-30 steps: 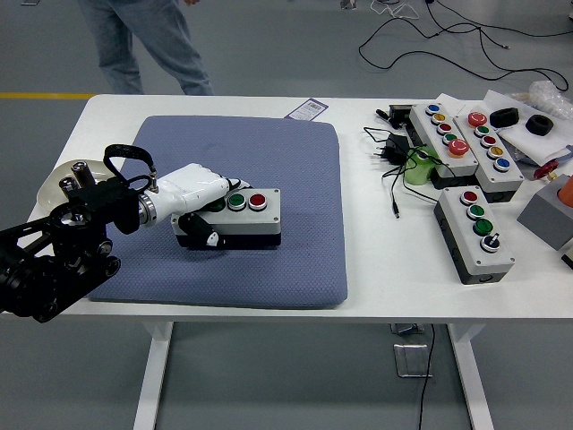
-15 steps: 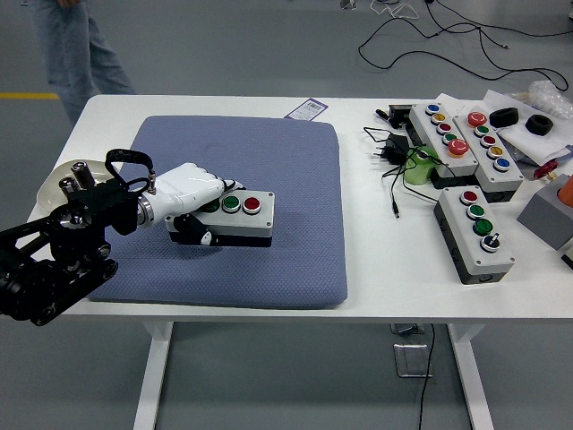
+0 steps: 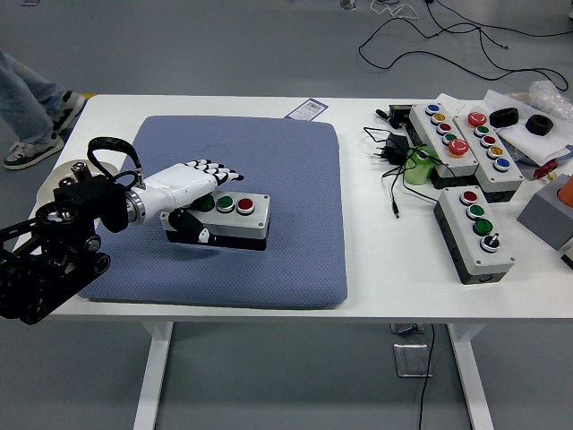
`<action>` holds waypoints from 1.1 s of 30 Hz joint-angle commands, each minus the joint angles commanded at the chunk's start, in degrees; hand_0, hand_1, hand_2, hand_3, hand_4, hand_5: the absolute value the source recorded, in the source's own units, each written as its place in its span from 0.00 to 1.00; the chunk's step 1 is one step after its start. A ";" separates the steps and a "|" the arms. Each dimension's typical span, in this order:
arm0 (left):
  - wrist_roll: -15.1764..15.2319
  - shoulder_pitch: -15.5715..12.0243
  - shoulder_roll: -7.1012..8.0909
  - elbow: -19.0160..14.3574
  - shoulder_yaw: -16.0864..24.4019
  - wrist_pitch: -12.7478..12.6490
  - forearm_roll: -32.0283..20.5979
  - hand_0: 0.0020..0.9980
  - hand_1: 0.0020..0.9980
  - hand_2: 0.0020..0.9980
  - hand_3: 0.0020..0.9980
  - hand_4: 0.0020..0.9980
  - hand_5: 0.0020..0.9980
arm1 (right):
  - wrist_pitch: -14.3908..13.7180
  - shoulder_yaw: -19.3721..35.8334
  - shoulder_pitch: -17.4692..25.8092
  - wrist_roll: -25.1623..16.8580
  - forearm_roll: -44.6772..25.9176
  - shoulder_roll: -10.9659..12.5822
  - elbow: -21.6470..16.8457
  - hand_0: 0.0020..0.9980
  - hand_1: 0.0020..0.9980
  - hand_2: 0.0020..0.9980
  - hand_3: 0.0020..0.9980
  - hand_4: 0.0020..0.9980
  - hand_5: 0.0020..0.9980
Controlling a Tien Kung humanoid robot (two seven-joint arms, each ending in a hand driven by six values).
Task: Pick up the button,place it on the desk,press the button,press the button
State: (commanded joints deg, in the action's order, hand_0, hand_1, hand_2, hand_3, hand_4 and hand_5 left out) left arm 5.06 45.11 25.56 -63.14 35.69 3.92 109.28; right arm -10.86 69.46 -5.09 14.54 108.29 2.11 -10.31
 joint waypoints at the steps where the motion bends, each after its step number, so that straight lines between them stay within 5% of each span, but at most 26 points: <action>1: -0.10 -0.54 0.27 -1.29 1.52 0.28 0.10 1.00 1.00 1.00 1.00 1.00 0.45 | -0.01 -0.01 0.00 -0.02 -0.05 0.00 0.00 0.71 0.71 0.76 0.70 0.38 0.19; 5: -1.06 -3.51 2.47 -9.60 10.24 0.98 -1.45 1.00 1.00 1.00 1.00 1.00 0.45 | -0.14 -0.09 -0.08 -0.13 -0.41 0.08 0.00 0.71 0.71 0.76 0.70 0.38 0.19; 6: -1.86 -4.19 2.91 -11.56 12.20 0.96 -1.99 0.67 0.81 0.86 0.97 0.90 0.60 | -0.16 -0.05 -0.11 -0.15 -0.41 0.11 0.00 0.71 0.71 0.76 0.70 0.39 0.19; 11: -7.93 -6.83 4.94 -20.91 18.51 -0.43 0.21 0.67 0.81 0.86 0.97 0.90 0.60 | -0.24 -0.16 -0.15 -0.14 -0.55 0.17 0.00 0.71 0.71 0.76 0.70 0.39 0.19; 12: -9.93 -7.12 5.29 -22.96 18.79 -0.88 0.76 0.14 0.26 0.29 0.84 0.84 0.78 | -0.25 -0.25 -0.17 -0.10 -0.57 0.18 0.00 0.71 0.71 0.76 0.70 0.38 0.19; 17: -16.02 -7.64 6.50 -28.88 18.36 4.21 -0.92 0.14 0.26 0.29 0.84 0.84 0.78 | -0.18 -0.18 -0.26 0.07 -0.24 0.17 0.00 0.71 0.71 0.76 0.70 0.38 0.19; 18: -16.84 -7.69 6.55 -29.38 18.01 5.13 -1.99 0.00 0.06 0.13 0.77 0.71 0.79 | -0.14 -0.04 -0.26 0.10 -0.04 0.15 0.00 0.71 0.70 0.76 0.70 0.38 0.19; 23: -20.34 -8.07 6.22 -30.02 16.29 6.64 -8.14 0.00 0.06 0.13 0.77 0.71 0.79 | -0.06 -0.06 -0.23 0.21 0.19 0.11 0.00 0.71 0.70 0.76 0.70 0.38 0.19; 24: -20.97 -8.12 6.13 -30.15 15.89 6.83 -8.23 0.00 0.00 0.05 0.76 0.74 1.00 | -0.07 -0.02 -0.22 0.21 0.18 0.10 0.00 0.71 0.71 0.76 0.70 0.38 0.19; 33: -24.99 -7.37 5.65 -28.93 11.72 8.87 -7.15 0.00 0.00 0.06 0.77 0.76 1.00 | -0.05 -0.15 -0.26 0.21 0.08 0.10 0.00 0.71 0.70 0.76 0.70 0.38 0.19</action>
State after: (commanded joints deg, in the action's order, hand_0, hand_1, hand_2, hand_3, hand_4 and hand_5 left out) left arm -19.93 37.74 31.21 -92.07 47.41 12.80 102.13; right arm -10.91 69.32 -5.35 14.75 108.38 2.21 -10.31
